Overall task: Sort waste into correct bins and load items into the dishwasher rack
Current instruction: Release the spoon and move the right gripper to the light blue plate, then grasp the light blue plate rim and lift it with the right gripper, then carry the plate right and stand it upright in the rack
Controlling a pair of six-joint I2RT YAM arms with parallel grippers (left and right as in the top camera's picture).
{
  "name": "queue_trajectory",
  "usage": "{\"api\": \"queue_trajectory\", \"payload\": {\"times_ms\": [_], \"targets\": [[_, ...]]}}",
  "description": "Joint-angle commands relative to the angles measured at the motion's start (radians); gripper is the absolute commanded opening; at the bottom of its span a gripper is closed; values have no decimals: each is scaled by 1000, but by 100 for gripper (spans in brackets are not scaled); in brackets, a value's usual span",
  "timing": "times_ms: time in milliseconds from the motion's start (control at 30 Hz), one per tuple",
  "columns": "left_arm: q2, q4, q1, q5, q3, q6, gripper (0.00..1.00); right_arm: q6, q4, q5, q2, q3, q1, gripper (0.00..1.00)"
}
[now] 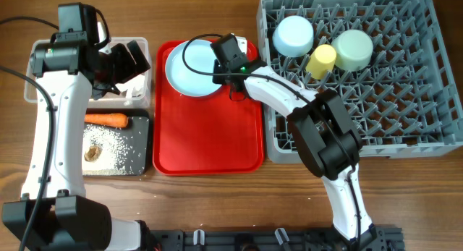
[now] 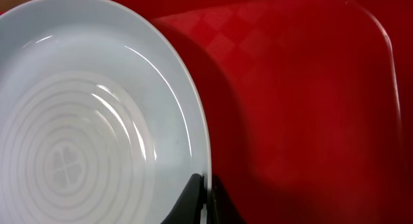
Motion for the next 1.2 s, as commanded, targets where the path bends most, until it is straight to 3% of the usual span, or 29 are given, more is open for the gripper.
{"api": "queue_trajectory", "payload": {"times_ms": [0,400,633,900,1167], "targets": [[-3,2,3,11,11,-2,100,-77,-26,-1,-4,15,4,4],[-3,2,3,11,11,-1,100,-163,-216,33,-306,15,0,4],[-3,2,3,11,11,-1,100,-333,-446,374,-516,15,-40,4],[-3,2,3,11,11,-2,100,-564,-562,505,-703,15,-201,4],[-3,2,3,11,11,-1,100,-715,-623,741,-716,-11,-317,4]]}}
